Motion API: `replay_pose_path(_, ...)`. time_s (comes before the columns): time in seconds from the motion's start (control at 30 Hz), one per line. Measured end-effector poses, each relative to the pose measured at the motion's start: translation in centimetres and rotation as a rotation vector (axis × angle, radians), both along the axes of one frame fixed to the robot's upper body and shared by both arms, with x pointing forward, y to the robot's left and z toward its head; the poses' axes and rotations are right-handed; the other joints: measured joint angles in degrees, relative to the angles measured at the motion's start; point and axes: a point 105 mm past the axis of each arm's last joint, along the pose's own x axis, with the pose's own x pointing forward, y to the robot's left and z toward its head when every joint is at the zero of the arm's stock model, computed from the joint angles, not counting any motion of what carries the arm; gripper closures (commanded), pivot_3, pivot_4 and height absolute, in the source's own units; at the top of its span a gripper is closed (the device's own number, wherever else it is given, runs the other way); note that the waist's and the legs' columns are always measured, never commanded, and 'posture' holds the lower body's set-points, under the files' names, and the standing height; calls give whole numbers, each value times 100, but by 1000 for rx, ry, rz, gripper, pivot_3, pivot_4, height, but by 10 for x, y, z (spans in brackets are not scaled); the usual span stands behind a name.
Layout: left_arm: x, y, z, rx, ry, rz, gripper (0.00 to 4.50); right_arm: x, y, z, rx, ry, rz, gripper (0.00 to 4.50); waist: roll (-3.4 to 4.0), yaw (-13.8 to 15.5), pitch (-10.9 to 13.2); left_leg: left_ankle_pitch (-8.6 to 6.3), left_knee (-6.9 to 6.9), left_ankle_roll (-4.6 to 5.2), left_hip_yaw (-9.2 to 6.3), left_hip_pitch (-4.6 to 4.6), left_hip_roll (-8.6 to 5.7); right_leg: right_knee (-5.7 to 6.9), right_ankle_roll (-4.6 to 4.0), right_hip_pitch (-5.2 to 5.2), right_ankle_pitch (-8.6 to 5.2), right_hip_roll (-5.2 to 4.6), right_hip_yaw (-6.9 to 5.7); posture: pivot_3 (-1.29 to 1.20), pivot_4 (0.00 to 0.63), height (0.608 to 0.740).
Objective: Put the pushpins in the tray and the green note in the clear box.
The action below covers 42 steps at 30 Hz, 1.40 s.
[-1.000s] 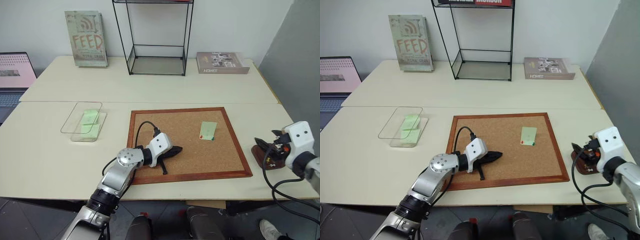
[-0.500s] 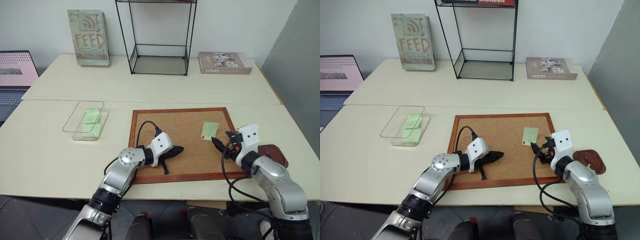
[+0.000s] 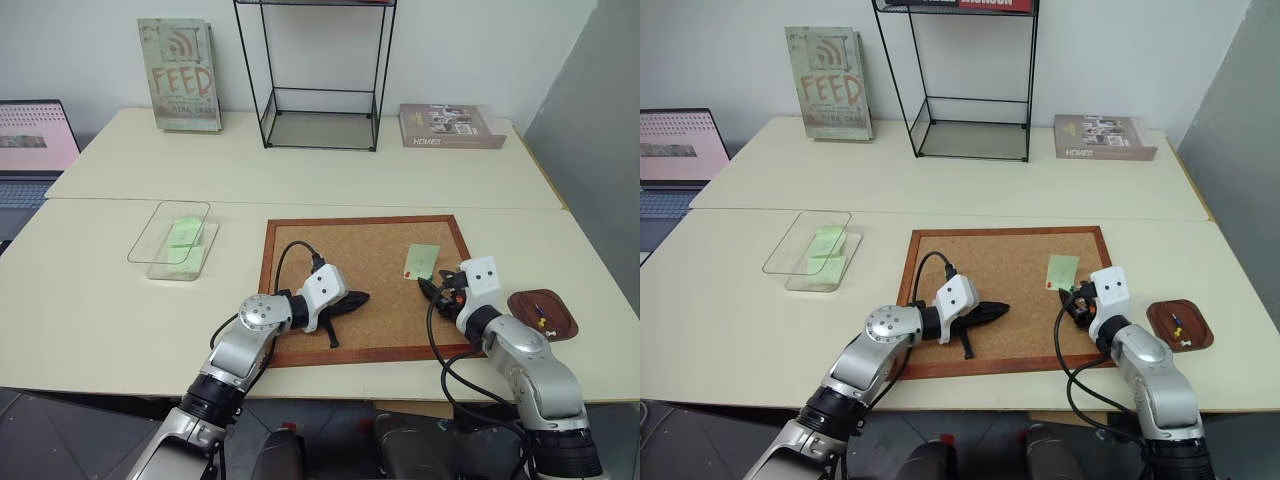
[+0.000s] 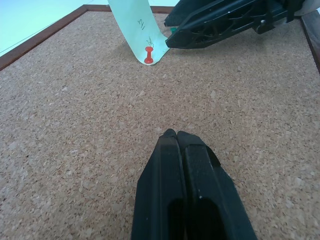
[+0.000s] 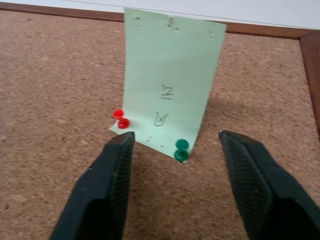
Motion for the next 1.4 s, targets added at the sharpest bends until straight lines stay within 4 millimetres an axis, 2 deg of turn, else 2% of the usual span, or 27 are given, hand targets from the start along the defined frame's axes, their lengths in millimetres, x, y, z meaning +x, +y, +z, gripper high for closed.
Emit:
replay_pose_path(0.23, 0, 0, 0, -1, -3, -2, 4500, 0, 0, -1, 0, 1, -3, 4248, 0, 0, 0, 0, 0, 0, 0, -2, 0, -2, 0, 0, 0, 0, 0, 0, 150, 740)
replay_pose_path(0.3, 0, 0, 0, -1, -3, -2, 4500, -1, 0, -1, 2, 3, -3, 4497, 0, 0, 0, 0, 0, 0, -1, -2, 0, -2, 0, 0, 0, 0, 0, 0, 150, 740)
replay_pose_path(0.57, -1, -1, 0, -1, -5, -5, 4500, -6, 1, 3, 4, -19, -3, 4497, 1, 2, 0, 0, -1, 0, -5, -8, 0, -3, 0, -1, 0, 0, -3, 0, 150, 740)
replay_pose_path(0.77, 0, -1, 0, 1, -8, -4, 4500, -13, 13, 30, 39, -122, 38, 4497, 1, 0, 0, 0, -1, 0, -6, -9, 0, -8, 0, -2, 0, 0, -3, 0, 150, 740)
replay_pose_path(0.97, -1, -1, 0, 1, -9, -6, 4500, -17, 14, 45, 49, -173, 45, 4497, 1, 1, -1, 0, -1, 0, -7, -12, 0, -12, 0, -2, 0, 0, -3, 0, 150, 740)
replay_pose_path(1.13, -1, -2, 0, -1, -10, -10, 4500, -22, -14, 64, -14, -222, -32, 4497, 2, 9, -1, 0, -1, 0, -7, -16, -1, -18, 0, -2, 0, -1, -4, 0, 150, 740)
replay_pose_path(1.2, -1, -3, 0, -2, -12, -14, 4500, -27, -29, 60, -58, -200, -62, 4497, 2, 19, -1, 0, -3, 0, -9, -17, -2, -19, 0, -2, 0, -2, -4, 0, 150, 740)
replay_pose_path(1.4, -2, -3, 0, -1, -16, -17, 4500, -51, -81, 32, -295, -56, -137, 4497, 9, 37, -5, 0, -3, 0, -5, -18, -8, -20, 1, -5, 0, -11, -2, 0, 150, 740)
